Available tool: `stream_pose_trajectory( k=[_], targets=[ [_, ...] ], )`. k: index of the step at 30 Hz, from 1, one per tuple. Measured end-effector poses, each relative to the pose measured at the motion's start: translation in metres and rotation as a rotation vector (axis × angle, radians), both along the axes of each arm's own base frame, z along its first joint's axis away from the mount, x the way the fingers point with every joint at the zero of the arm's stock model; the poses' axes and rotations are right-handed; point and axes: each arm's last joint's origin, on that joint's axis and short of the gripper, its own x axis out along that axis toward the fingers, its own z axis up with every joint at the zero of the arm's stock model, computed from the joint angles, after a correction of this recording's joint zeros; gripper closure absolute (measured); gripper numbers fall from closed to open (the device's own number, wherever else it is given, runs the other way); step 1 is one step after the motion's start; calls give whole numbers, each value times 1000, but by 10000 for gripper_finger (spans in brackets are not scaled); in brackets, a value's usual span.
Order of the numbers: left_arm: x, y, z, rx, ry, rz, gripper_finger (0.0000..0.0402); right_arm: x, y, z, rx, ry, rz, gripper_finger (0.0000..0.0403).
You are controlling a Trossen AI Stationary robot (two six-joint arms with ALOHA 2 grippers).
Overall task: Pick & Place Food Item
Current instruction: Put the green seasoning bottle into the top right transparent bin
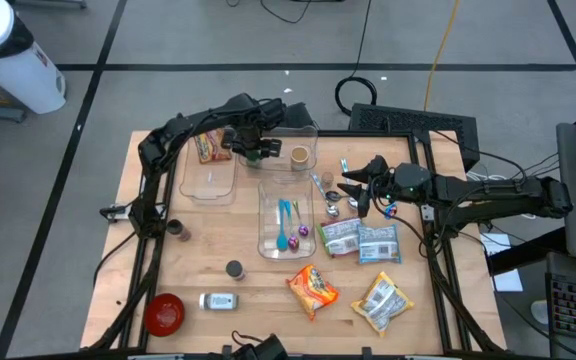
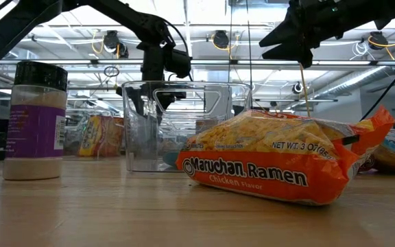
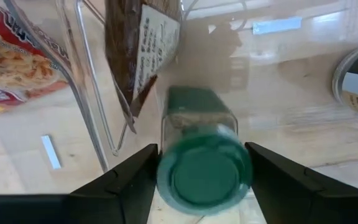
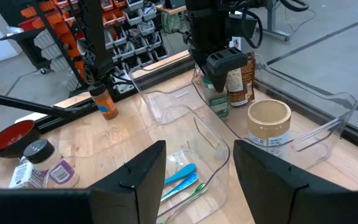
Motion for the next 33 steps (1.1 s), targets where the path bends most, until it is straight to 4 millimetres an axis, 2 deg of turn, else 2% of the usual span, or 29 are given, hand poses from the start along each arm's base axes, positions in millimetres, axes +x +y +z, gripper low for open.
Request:
stream_pose_trajectory(
  k=[8,16,26,33],
  targets=[
    [0,0,0,1,1,-2,180,0,0,0,0,0,0,222],
    [0,-1,0,-16,-1,-4,150,0,0,0,0,0,0,222],
    [-3,-3,2,-61,14,-26,147,0,0,0,-3,1,1,222],
    [-11,-2,18,-50,-38,-7,147,0,0,0,-3,1,1,222]
  ],
)
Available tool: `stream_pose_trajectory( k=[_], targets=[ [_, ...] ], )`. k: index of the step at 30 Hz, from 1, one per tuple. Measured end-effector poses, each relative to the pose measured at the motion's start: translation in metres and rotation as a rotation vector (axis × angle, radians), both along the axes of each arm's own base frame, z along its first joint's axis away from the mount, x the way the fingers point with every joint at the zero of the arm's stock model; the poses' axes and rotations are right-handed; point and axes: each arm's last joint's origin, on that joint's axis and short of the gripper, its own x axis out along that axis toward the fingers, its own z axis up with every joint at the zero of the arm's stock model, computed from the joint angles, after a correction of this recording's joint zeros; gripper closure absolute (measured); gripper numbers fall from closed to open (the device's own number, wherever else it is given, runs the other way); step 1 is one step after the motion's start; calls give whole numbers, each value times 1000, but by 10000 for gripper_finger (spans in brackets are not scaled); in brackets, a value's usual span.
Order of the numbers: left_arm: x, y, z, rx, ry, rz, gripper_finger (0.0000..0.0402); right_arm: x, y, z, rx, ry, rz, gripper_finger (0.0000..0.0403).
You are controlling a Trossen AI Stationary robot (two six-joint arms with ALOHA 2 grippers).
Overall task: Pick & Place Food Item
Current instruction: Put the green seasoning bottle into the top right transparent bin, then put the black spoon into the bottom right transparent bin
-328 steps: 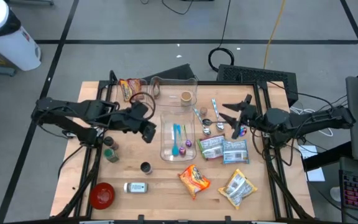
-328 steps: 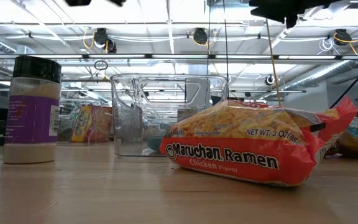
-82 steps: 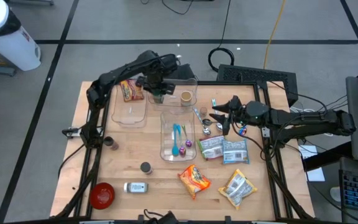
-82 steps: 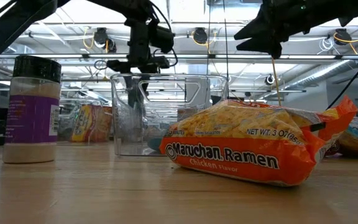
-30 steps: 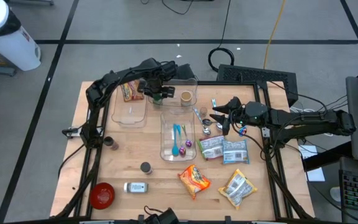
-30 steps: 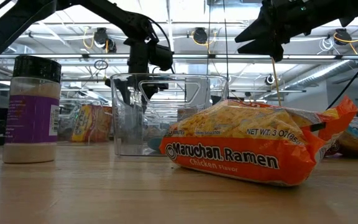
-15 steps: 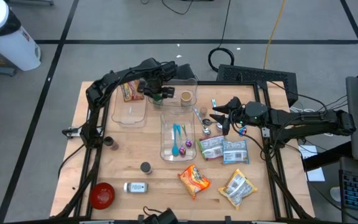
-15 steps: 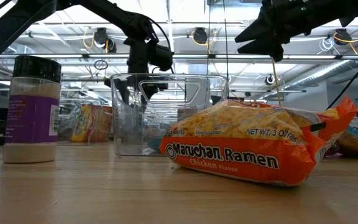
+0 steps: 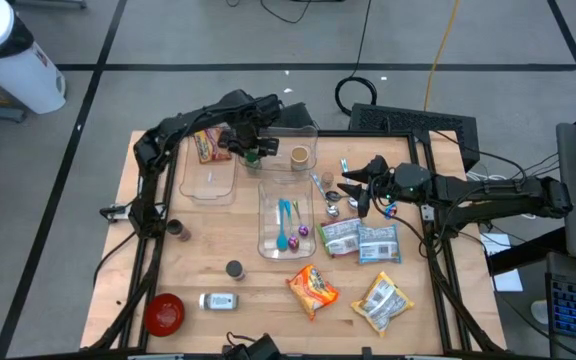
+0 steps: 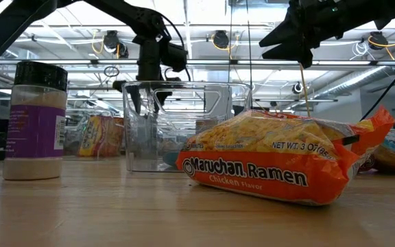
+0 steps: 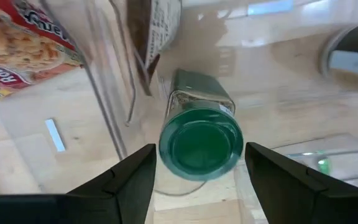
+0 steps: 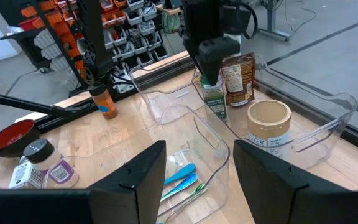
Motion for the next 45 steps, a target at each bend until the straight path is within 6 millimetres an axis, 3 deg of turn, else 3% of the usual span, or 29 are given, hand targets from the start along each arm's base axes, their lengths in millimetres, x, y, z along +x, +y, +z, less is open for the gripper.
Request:
stream_pose_trajectory(
  k=[8,15,20,28,32,36,45],
  targets=[
    [-16,-1,30,52,-74,39,147,0,0,0,0,0,2,222],
    [-30,-19,71,128,-207,-113,147,0,0,0,20,-6,-1,222],
    [-42,-56,117,231,-380,-291,147,0,1,-2,36,7,34,222],
    [-69,-139,177,351,-615,-510,147,0,2,-2,44,7,71,222],
    [-72,-175,189,362,-693,-529,147,0,2,-1,2,14,81,222],
    [-64,-201,194,373,-763,-545,147,1,2,-1,-38,19,91,222],
    [-36,-229,205,559,-939,-663,147,1,2,1,-40,7,91,222]
  ],
)
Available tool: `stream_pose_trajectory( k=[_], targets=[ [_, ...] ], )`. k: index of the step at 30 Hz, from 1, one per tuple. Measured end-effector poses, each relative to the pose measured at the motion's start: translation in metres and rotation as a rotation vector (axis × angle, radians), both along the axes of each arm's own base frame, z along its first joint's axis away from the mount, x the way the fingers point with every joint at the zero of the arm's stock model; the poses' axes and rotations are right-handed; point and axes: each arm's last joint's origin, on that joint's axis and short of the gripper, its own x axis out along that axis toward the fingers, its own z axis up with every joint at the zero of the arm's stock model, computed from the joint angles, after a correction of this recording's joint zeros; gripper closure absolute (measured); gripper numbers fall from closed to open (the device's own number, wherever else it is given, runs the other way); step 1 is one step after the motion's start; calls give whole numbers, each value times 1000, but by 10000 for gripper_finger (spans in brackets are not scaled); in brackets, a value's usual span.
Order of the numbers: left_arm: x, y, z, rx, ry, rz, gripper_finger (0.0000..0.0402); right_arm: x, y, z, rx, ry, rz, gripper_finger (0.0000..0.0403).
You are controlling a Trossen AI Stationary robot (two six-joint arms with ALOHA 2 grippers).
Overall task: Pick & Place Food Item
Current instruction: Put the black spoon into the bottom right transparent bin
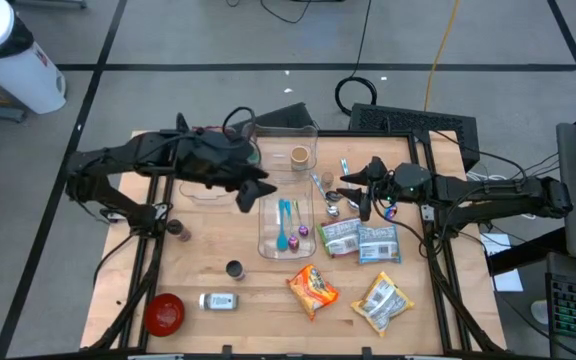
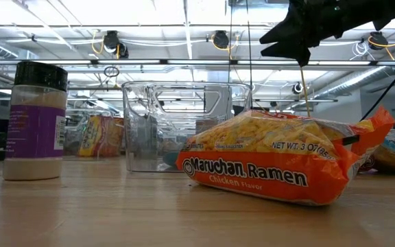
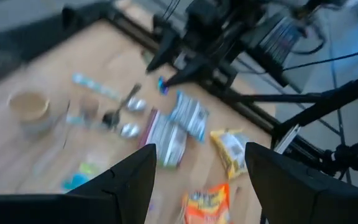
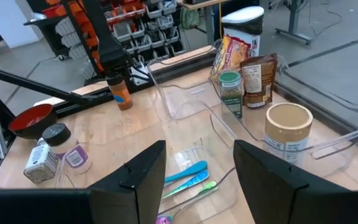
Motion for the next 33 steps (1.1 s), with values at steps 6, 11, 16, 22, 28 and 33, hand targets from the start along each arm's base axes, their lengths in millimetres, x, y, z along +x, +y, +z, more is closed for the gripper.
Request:
stream_pose_trajectory(
  k=[6,11,16,22,28,33],
  targets=[
    [6,-1,12,141,-130,-74,147,0,0,0,0,-4,0,222],
    [12,-3,31,192,-330,-124,147,0,0,0,0,-4,0,222],
    [18,-25,37,194,-497,-326,147,0,0,0,0,-4,-1,222],
    [41,-52,-6,122,-554,-433,147,0,0,0,-1,-4,-1,222],
    [48,-66,-33,13,-763,-462,147,0,0,0,-1,-5,0,222],
    [37,-66,-35,-47,-800,-517,147,0,0,0,-1,-5,-1,222]
  ],
)
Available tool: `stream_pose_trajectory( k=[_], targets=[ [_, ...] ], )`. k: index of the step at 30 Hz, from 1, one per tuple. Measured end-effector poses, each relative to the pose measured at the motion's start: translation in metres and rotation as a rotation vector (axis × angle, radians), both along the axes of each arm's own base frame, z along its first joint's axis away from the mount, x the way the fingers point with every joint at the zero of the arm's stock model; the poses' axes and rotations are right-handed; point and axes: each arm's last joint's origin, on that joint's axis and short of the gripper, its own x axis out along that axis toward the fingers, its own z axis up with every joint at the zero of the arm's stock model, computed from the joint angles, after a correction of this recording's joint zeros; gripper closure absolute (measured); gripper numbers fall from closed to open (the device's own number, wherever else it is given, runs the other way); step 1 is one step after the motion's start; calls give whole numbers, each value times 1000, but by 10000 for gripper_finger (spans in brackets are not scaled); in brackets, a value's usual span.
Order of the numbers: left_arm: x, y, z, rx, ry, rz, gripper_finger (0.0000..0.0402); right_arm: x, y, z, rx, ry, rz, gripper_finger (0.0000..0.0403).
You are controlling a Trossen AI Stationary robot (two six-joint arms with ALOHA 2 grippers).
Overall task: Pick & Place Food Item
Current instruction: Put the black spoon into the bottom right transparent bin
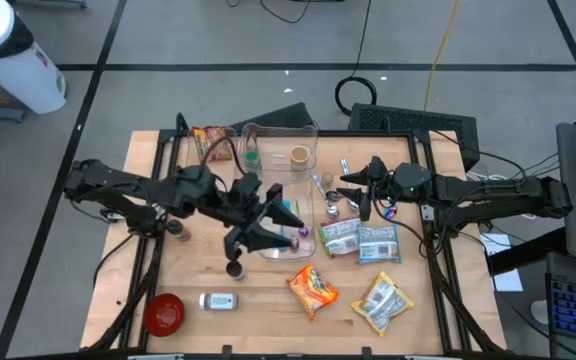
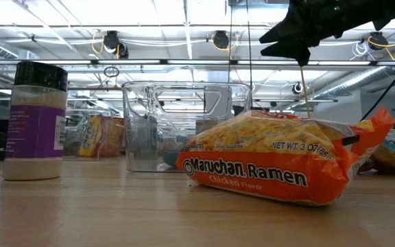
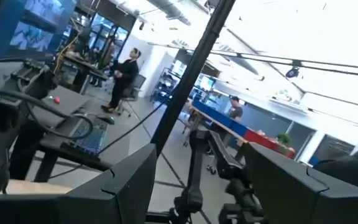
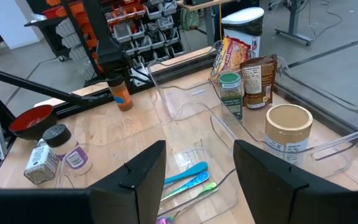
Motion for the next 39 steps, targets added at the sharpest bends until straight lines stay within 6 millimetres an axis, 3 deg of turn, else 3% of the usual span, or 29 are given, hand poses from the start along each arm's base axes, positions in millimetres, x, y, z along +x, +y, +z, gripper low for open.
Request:
stream_pose_trajectory(
  k=[9,15,22,30,39],
  targets=[
    [-22,-2,-5,-5,-83,130,147,0,0,0,0,-3,0,222],
    [-32,-3,-35,-38,3,115,147,0,0,0,0,-3,0,222],
    [-47,1,-73,-96,102,214,147,0,0,0,0,-3,0,222],
    [-65,8,-97,-163,141,273,147,0,0,0,0,-3,0,222],
    [-85,-2,-93,-161,185,202,147,0,0,0,0,-3,0,222]
  ],
)
